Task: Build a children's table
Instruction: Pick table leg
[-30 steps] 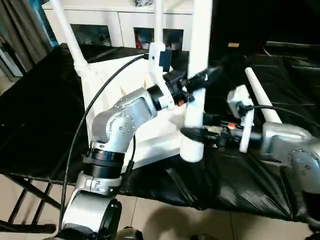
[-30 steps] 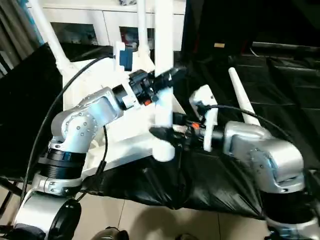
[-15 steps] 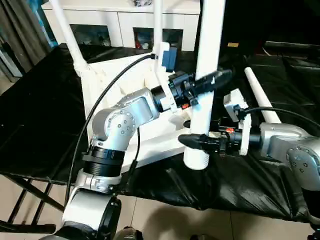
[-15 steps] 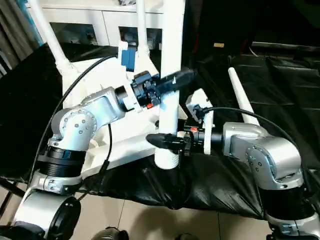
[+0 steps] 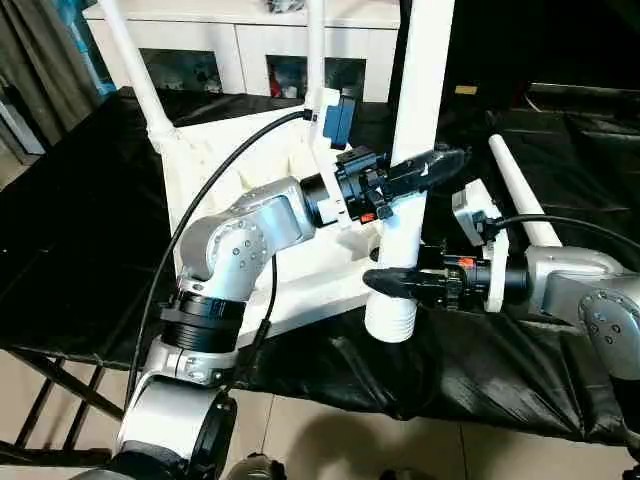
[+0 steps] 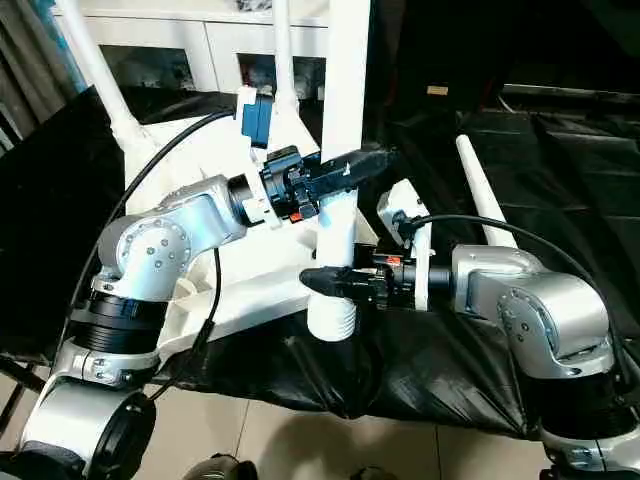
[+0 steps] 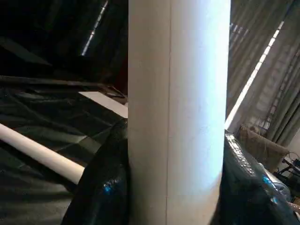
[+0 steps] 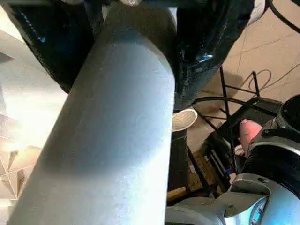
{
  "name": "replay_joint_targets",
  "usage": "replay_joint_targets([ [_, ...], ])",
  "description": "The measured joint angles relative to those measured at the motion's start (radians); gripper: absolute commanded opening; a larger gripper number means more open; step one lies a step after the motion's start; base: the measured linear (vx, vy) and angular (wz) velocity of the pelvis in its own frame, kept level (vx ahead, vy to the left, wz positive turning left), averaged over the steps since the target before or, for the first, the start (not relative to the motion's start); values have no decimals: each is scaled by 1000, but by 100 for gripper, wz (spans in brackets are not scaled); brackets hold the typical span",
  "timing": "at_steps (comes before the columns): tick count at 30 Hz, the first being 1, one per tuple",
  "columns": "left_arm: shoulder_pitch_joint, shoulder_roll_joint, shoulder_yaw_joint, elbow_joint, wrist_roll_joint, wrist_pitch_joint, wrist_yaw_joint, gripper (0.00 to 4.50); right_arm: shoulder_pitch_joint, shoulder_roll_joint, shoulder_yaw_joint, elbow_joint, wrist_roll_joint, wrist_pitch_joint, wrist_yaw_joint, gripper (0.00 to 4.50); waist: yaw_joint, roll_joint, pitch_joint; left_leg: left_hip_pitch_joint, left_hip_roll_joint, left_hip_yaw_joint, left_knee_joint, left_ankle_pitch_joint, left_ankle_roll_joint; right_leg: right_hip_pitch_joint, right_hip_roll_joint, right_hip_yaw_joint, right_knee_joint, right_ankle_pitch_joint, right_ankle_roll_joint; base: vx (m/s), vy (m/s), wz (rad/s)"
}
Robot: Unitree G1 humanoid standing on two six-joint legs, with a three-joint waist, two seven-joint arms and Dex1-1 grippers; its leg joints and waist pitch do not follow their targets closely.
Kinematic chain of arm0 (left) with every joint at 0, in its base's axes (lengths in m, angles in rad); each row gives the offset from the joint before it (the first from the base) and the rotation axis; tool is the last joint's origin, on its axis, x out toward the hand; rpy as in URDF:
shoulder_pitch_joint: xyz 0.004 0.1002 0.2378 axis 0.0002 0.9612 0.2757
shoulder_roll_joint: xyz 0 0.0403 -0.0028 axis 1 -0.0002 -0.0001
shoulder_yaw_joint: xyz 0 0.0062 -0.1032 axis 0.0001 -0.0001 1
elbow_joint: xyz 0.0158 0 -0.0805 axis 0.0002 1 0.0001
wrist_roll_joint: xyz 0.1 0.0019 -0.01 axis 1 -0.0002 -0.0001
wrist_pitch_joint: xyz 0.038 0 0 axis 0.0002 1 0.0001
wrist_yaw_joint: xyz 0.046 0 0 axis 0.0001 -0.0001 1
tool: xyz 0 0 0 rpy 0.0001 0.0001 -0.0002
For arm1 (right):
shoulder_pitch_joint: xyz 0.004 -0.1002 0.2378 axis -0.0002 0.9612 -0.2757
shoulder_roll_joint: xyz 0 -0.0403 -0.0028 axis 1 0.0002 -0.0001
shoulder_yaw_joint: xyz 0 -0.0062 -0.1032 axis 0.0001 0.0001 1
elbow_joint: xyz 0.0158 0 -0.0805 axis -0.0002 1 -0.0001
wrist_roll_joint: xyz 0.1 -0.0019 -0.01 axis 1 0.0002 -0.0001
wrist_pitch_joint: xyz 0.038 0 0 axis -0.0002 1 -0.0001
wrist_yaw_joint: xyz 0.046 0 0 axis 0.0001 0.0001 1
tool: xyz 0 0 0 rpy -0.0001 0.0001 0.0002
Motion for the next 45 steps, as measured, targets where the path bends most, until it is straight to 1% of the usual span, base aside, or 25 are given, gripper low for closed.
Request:
replay_joint_targets([
  [1,0,0,0,0,0,0,-1,180,1,0,0,0,0,-1,0,227,0,0,0,0,0,0,0,0,0,0,0,0,0,0,0,0,0,0],
  [3,0,1,-1,3,0,0,-2,180,1,2,5,0,-1,-5,0,261,0,0,0,0,0,0,0,0,0,0,0,0,0,0,0,0,0,0],
  [7,-13,1,-1,3,0,0,-11,180,9,7,36,4,-10,-4,-1,289,1,0,0,0,0,0,0,0,0,0,0,0,0,0,0,0,0,0],
  [21,-14,7,-28,3,0,11,-43,180,10,16,35,9,-8,-4,-2,291,1,1,0,0,0,0,1,0,0,0,0,0,1,1,-2,0,0,0],
  [28,-14,14,-28,-1,0,15,-45,180,9,16,35,14,-6,-4,-2,291,1,1,-1,0,0,0,1,0,0,0,0,0,1,1,-2,0,0,0],
  [29,-14,15,-28,-1,0,15,-46,180,9,16,35,14,-6,-4,-2,262,1,1,-1,0,0,0,1,0,0,0,0,0,1,1,-2,0,0,0],
  [31,-14,16,-28,-1,0,15,-47,180,9,17,35,14,-5,-4,0,255,1,1,-1,0,0,0,1,0,0,0,0,0,1,1,-2,0,0,0],
  [33,-14,18,-28,-1,0,15,-47,180,9,17,35,14,2,-4,0,221,1,1,-1,0,0,0,1,0,0,0,0,0,1,1,-2,0,0,0],
  [34,-14,18,-28,-1,0,15,-47,180,9,17,35,14,4,-4,0,221,2,1,-1,0,0,0,1,0,0,0,0,0,1,1,-2,0,0,0],
  [37,-14,17,-28,-1,3,9,-46,180,10,17,35,14,9,-4,0,197,2,1,-1,0,0,0,1,0,0,1,0,0,1,1,-2,0,0,0],
  [40,-14,14,-31,-1,14,1,-43,180,10,17,35,14,9,-4,-6,192,2,1,-1,0,0,0,1,0,0,1,0,0,1,1,-2,0,0,0],
  [41,-14,13,-31,-1,16,0,-42,236,10,21,35,15,7,-5,-11,191,1,1,-1,0,0,0,1,0,0,1,0,0,1,1,-2,0,0,0],
  [42,-14,12,-31,-1,17,-1,-41,250,11,25,35,16,5,-5,-14,190,1,1,-1,0,0,0,1,0,0,1,0,0,1,1,-2,0,0,0],
  [45,-14,-6,-25,1,21,-18,-16,256,15,54,33,24,-21,-25,-66,190,2,1,-1,0,0,0,1,0,0,1,0,0,1,1,-2,0,0,0],
])
